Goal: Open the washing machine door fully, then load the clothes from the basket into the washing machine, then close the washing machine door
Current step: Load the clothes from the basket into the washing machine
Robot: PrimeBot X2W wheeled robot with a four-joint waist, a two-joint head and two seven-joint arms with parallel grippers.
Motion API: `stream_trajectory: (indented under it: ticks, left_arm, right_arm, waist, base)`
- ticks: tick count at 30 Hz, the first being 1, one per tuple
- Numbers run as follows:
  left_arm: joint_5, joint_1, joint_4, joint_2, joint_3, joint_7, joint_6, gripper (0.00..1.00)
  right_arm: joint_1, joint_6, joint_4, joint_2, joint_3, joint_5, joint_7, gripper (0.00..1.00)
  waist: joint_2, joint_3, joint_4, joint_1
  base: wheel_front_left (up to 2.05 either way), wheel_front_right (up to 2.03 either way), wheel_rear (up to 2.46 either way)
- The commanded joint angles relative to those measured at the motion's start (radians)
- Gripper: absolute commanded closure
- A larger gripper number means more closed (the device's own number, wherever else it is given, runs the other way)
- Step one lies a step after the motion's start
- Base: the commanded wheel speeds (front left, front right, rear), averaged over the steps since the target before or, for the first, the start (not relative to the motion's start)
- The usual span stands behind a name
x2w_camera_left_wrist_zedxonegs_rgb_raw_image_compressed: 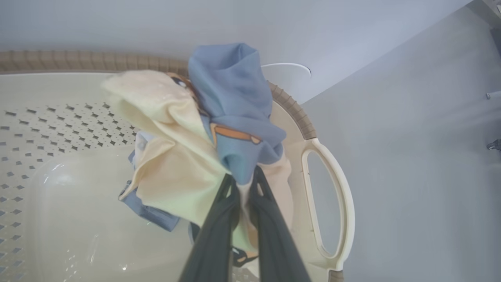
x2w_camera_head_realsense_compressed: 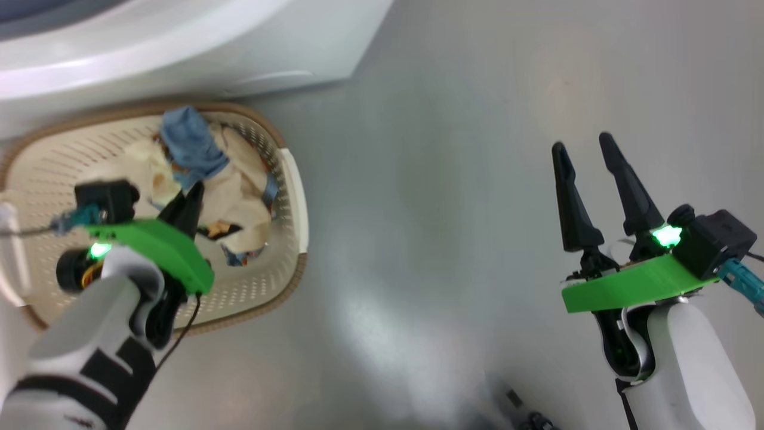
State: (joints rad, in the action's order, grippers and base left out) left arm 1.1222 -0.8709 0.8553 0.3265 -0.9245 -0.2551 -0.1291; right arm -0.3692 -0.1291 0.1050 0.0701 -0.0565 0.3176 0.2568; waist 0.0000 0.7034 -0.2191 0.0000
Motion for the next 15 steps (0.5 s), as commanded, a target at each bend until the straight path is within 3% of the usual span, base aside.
stream_trajectory:
  ticks: [1,15]
  left_arm:
    - [-0.020,0.031,-0.014,0.022,0.041,-0.006,-0.002,1.00]
    - [-0.388,0.288,-0.182,-0.037,0.449,-0.007,-0.002,1.00]
  right_arm:
    - [0.036,-0.002,-0.017,0.009,-0.019,0.000,0.005,0.00]
    - [0.105,-0.002,0.022,0.067,-0.018,0.002,0.005,0.00]
  waist:
    - [0.0000,-0.055,0.040,0.0000]
    - [0.0000,-0.240,0.139,0.0000]
  base:
    - [0.00,0.00,0.00]
    - [0.00,0.00,0.00]
